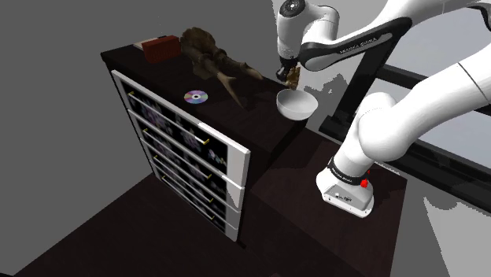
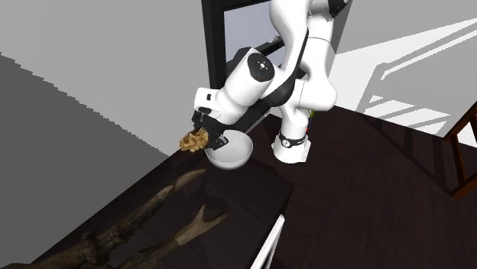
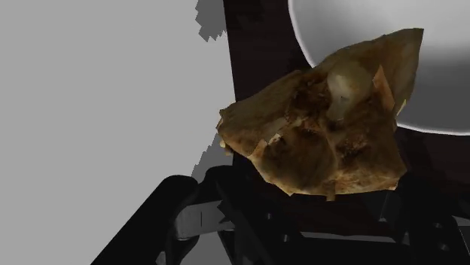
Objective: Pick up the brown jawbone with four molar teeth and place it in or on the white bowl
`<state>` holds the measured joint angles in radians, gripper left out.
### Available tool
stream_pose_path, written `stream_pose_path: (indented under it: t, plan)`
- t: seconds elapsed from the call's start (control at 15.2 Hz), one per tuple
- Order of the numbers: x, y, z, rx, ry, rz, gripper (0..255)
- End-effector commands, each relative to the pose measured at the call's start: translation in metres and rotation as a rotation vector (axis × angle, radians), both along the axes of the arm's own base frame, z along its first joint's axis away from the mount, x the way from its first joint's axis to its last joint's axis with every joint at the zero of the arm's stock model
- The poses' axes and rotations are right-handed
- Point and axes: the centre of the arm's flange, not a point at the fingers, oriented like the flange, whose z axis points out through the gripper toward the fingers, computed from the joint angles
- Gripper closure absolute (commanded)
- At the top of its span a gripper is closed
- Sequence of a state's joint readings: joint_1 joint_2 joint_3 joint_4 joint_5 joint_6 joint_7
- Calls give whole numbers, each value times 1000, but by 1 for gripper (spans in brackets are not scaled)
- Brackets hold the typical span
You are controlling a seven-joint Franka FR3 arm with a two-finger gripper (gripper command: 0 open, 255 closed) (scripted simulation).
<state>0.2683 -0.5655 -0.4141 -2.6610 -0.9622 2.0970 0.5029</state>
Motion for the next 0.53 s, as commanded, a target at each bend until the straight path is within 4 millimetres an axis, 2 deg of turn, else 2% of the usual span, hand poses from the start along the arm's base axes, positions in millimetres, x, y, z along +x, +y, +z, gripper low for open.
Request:
stream_pose_path:
  t: [0.0,0.46]
  plan:
    - [0,1,11,1,1,-1,255]
    - [0,1,48,1,1,-1,255]
